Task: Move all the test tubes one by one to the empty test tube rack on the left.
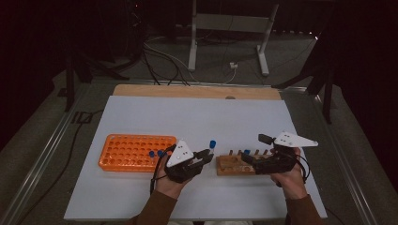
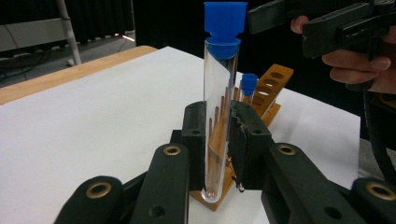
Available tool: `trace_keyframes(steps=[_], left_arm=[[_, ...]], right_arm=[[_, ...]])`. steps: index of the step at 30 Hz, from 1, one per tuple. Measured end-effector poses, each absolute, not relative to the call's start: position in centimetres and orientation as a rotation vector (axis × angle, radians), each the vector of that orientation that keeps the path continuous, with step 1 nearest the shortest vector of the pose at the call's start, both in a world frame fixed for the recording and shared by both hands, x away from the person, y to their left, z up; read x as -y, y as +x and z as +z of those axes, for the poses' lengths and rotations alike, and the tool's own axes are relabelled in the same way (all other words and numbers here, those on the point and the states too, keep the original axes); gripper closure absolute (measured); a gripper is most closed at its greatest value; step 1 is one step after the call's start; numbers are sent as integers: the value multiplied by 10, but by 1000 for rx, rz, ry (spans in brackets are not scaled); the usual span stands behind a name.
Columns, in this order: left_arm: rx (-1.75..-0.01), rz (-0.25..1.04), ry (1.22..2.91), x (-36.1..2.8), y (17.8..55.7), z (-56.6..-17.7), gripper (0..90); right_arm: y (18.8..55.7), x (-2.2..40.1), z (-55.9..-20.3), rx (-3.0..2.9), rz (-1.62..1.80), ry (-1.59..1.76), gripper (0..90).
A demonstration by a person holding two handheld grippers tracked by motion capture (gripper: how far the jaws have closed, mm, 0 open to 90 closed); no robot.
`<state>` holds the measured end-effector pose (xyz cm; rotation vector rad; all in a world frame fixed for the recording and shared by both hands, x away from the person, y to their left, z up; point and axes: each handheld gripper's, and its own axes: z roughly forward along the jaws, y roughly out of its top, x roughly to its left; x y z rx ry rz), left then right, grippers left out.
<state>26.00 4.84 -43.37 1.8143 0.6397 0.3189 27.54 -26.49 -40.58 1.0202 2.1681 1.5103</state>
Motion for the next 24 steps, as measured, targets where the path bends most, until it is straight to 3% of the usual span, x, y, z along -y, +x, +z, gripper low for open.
trace_keyframes(steps=[24], left_arm=[[-745,372,1767,-107,250,-438,781]], right_arm=[[276,273,-405,-2128,1520,1045,0]])
